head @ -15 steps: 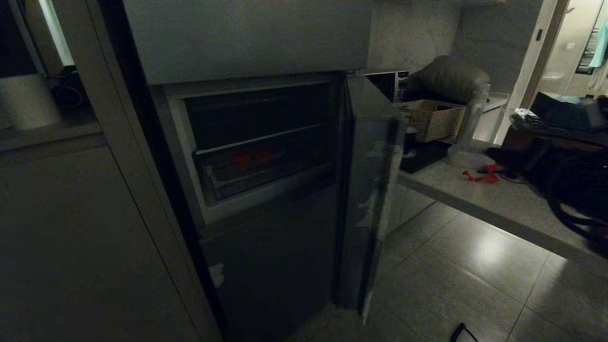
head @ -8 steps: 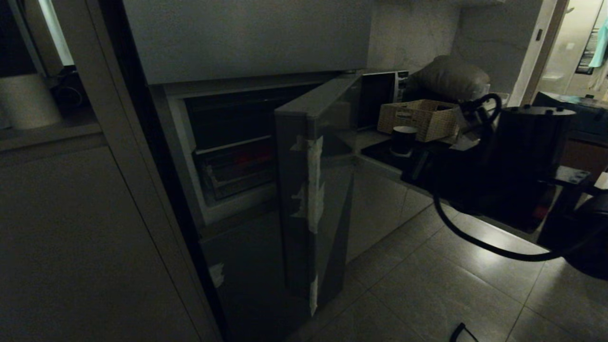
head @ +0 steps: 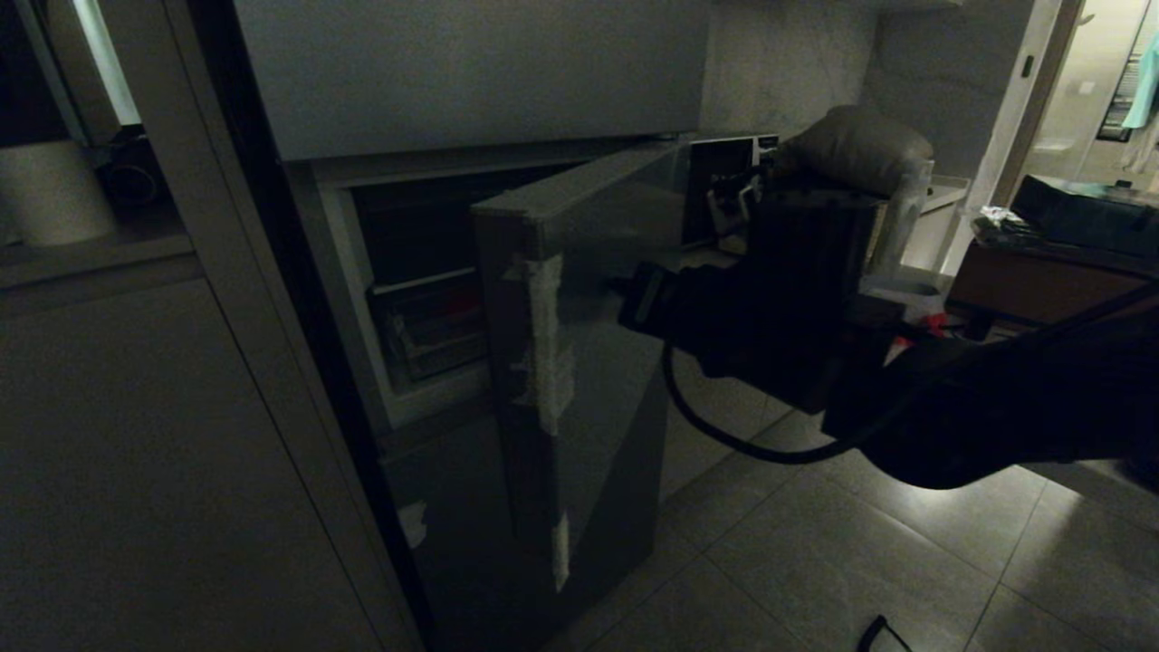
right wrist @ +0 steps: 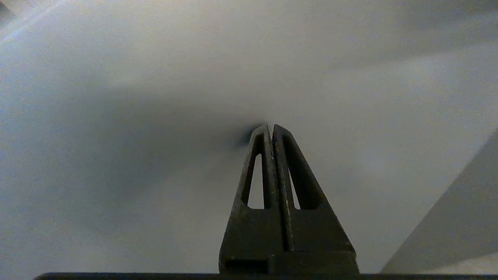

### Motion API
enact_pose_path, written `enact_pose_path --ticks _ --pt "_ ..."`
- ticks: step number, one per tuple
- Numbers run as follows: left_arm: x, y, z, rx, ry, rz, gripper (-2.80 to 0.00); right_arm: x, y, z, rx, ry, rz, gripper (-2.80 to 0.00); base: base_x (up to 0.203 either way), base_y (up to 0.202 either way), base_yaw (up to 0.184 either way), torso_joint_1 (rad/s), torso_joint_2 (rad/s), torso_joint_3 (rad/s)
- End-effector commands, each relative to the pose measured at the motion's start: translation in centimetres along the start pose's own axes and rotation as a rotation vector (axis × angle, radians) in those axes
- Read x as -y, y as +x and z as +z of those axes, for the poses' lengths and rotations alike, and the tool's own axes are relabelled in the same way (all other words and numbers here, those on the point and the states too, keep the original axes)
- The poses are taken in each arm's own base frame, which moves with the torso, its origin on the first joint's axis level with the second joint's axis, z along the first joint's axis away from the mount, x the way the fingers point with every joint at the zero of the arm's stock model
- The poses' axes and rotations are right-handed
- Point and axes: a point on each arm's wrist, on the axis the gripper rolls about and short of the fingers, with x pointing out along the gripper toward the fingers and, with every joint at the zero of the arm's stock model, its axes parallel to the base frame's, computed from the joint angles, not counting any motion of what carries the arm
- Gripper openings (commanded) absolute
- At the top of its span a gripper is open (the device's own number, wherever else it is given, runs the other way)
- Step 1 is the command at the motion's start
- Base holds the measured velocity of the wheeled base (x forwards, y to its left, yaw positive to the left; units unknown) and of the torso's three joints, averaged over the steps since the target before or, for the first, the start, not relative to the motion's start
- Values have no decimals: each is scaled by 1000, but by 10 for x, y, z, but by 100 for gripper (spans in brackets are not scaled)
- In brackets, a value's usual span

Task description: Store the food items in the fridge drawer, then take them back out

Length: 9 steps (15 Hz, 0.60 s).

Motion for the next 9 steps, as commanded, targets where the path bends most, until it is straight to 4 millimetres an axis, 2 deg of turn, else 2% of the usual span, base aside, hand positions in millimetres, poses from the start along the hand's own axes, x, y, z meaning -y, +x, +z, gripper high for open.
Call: enact_pose_path --ticks 1,4,5,7,8,9 --pt "0 0 0 -2 0 1 -280 -5 37 -25 -2 -13 25 -280 0 0 0 0 0 0" --pt "0 0 0 -2 0 1 -280 -9 77 -37 67 -67 70 -280 0 0 0 0 0 0" --pt "0 0 0 -2 0 1 -280 -6 95 -47 84 -96 76 -280 0 0 0 0 0 0" --pt "0 0 0 -2 0 1 -280 13 128 -79 94 -168 75 -280 0 0 0 0 0 0" --pt "0 0 0 -2 0 1 -280 23 138 -93 83 -204 83 -280 0 0 0 0 0 0" --pt "0 0 0 -2 0 1 -280 31 143 -96 115 -227 112 -280 0 0 0 0 0 0"
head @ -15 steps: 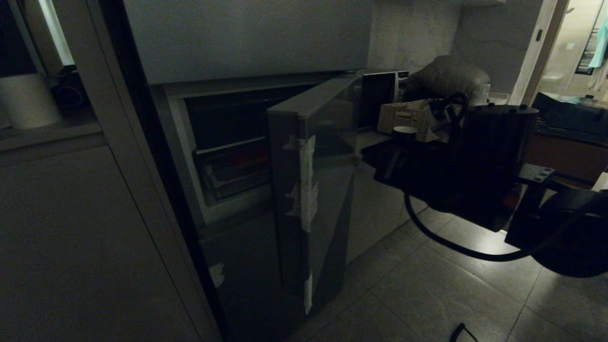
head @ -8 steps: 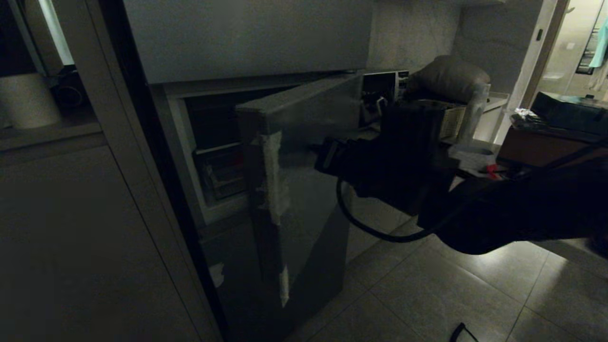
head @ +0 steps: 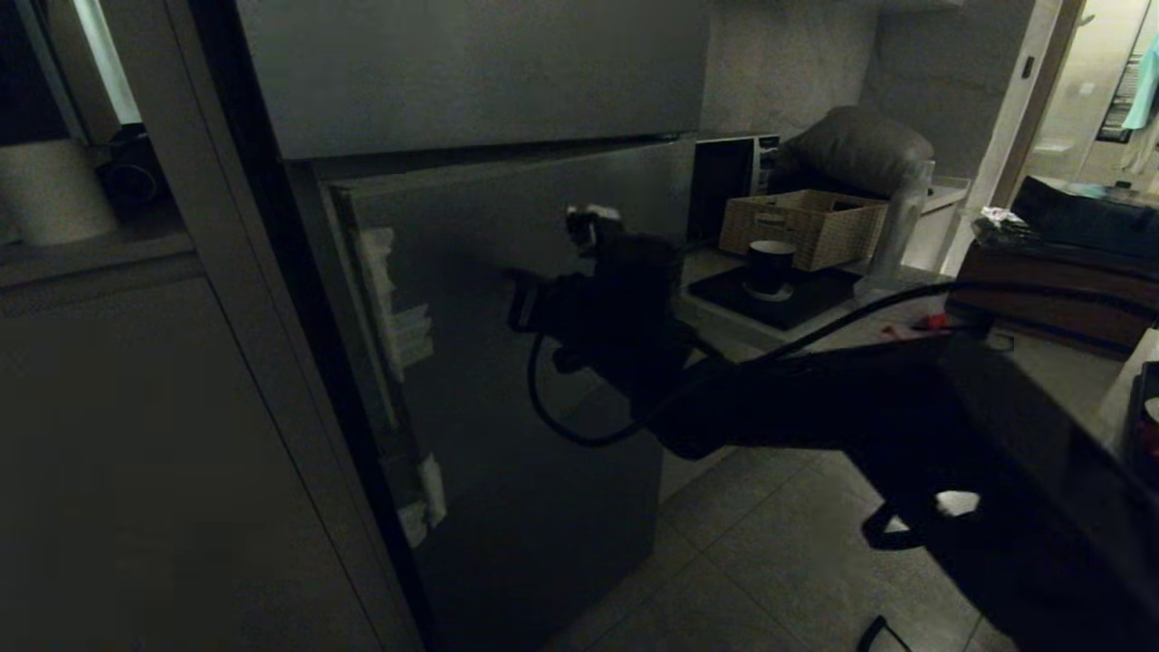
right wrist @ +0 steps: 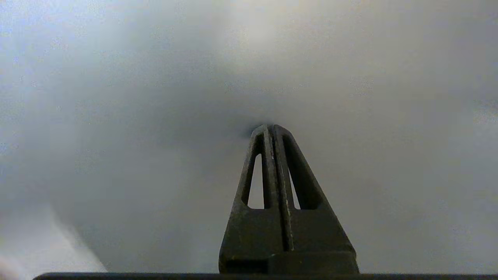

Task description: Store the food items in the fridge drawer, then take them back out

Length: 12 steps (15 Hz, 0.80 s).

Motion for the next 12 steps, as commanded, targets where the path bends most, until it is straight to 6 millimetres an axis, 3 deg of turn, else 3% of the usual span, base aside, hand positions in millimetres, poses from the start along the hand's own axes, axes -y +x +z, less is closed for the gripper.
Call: enact_pose_path --ticks 1,3,6,9,10,12 --pt "0 0 0 -2 0 1 -280 25 14 -48 22 -31 24 -280 0 0 0 0 0 0" --pt "0 0 0 -2 0 1 -280 24 12 -37 73 -32 39 -280 0 0 0 0 0 0" --pt "0 0 0 -2 0 1 -280 11 2 -4 115 -28 53 -280 0 0 0 0 0 0" --pt "0 0 0 -2 0 1 -280 -2 -11 2 84 -32 41 -280 0 0 0 0 0 0" --pt "0 0 0 -2 0 1 -280 -6 -19 5 63 -32 28 -280 0 0 0 0 0 0" --pt "0 0 0 -2 0 1 -280 -22 -52 32 34 -31 28 -280 0 0 0 0 0 0"
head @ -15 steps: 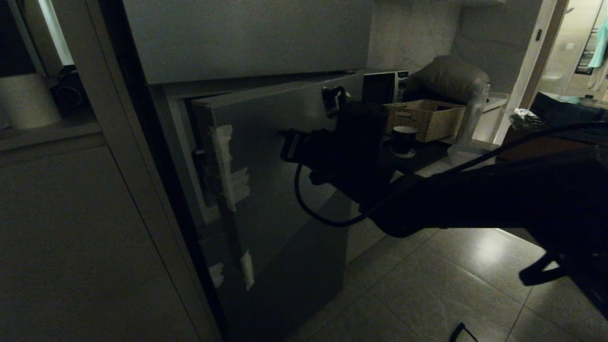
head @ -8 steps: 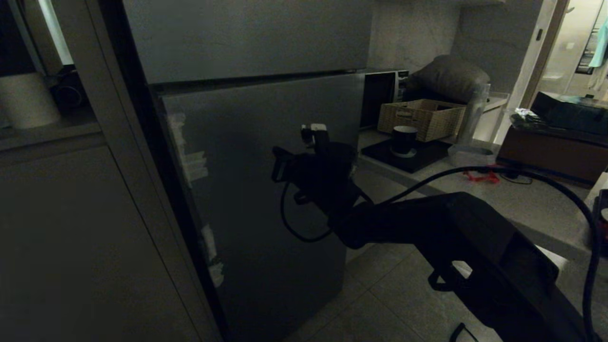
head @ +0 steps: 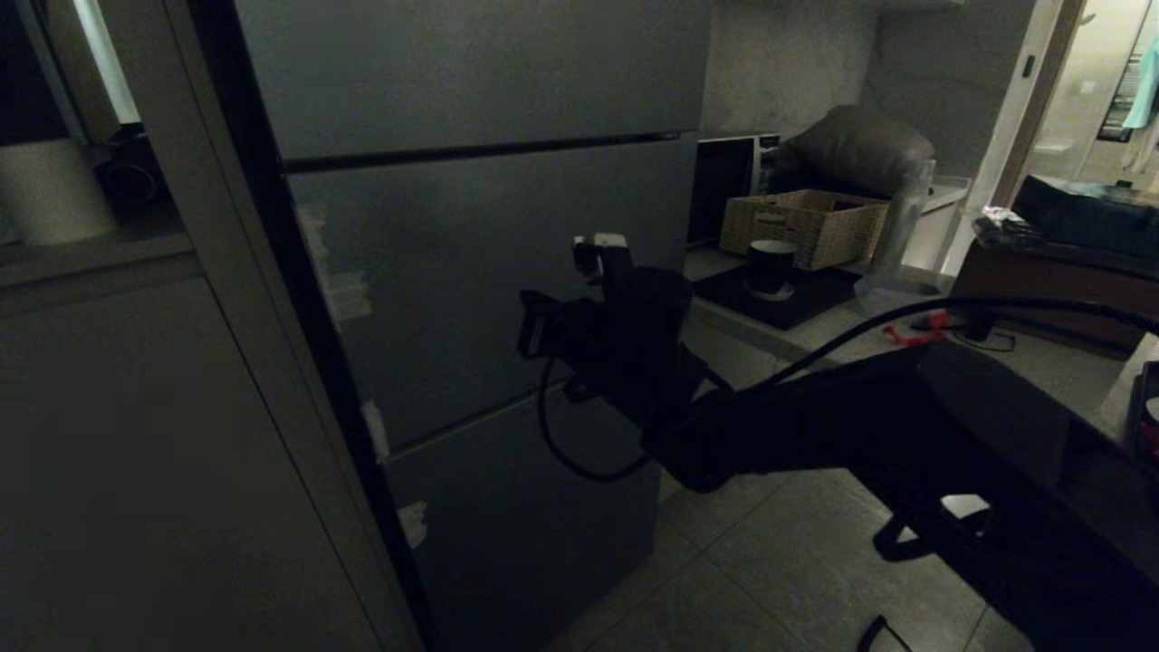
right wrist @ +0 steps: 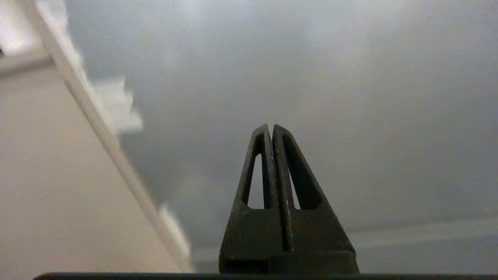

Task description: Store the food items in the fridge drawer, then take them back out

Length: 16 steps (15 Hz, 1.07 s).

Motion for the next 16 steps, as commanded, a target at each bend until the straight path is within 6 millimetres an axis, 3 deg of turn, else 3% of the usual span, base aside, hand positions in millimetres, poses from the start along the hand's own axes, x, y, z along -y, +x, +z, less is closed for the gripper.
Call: enact_pose_path --ticks 1,3,5,7,10,11,13,16 --pt "0 0 0 -2 0 1 -280 -26 -50 62 25 6 30 -280 0 0 0 0 0 0" --pt "0 0 0 -2 0 1 -280 -41 -105 102 31 -2 52 -280 0 0 0 0 0 0" --pt "0 0 0 -2 0 1 -280 -43 -177 150 100 -21 45 -280 0 0 0 0 0 0" --pt "0 0 0 -2 0 1 -280 -24 -252 188 208 -54 -45 -280 0 0 0 0 0 0" --pt "0 0 0 -2 0 1 -280 7 -366 205 320 -182 -371 -280 0 0 0 0 0 0" --pt "0 0 0 -2 0 1 -280 7 -401 197 317 -228 -478 -280 0 0 0 0 0 0" --pt "0 0 0 -2 0 1 -280 5 -458 150 167 -298 -656 -280 0 0 0 0 0 0" --pt "0 0 0 -2 0 1 -280 17 -501 44 -205 -296 -731 -280 0 0 0 0 0 0"
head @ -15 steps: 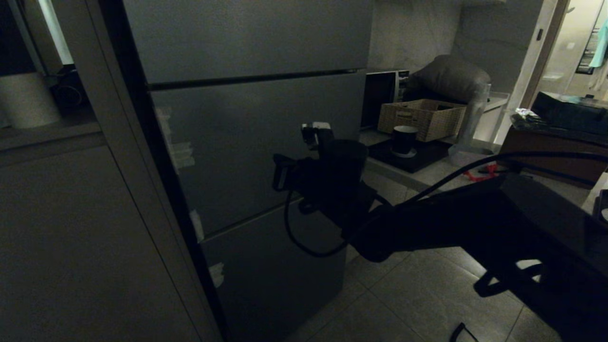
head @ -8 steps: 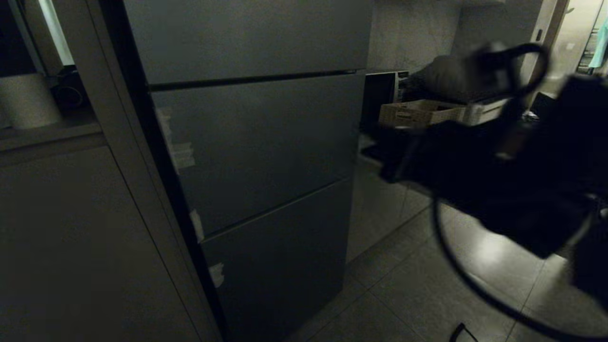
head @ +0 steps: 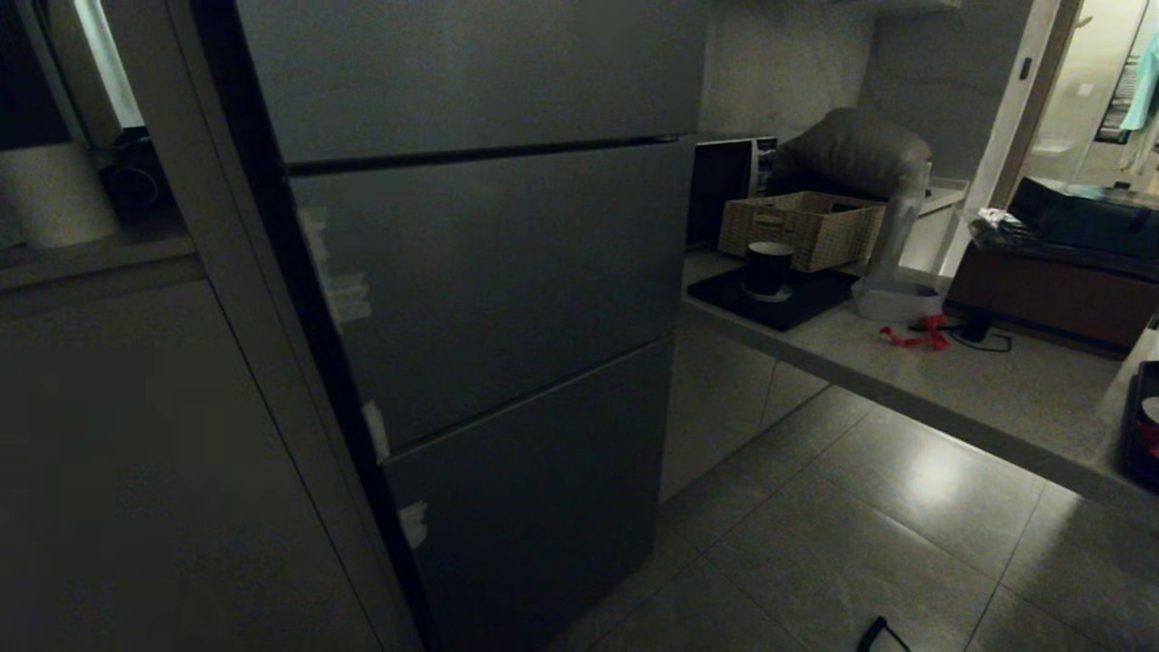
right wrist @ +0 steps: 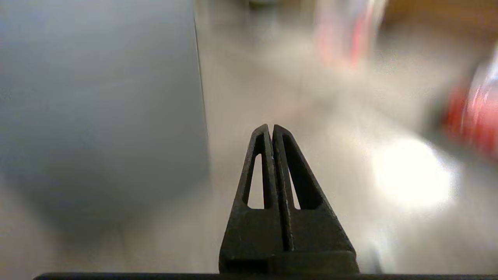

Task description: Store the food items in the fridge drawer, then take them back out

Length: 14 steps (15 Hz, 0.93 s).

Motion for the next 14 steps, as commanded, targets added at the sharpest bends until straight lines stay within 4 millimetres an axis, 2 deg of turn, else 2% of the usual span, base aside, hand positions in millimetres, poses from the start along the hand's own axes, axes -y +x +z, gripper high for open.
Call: enact_pose_path --ticks 1,2,3,7,14 --pt "0 0 0 -2 -1 1 -280 1 -30 -80 -159 -26 28 -280 0 0 0 0 0 0" --pt "0 0 0 -2 -1 1 -280 0 -32 -91 -184 -27 33 -280 0 0 0 0 0 0" --pt "0 0 0 -2 -1 1 -280 0 -34 -93 -177 -27 27 -280 0 0 0 0 0 0" --pt "0 0 0 -2 -1 1 -280 -1 -49 -97 18 -21 -12 -280 0 0 0 0 0 0" --pt "0 0 0 -2 -1 1 -280 -1 -49 -97 47 11 -18 -280 0 0 0 0 0 0"
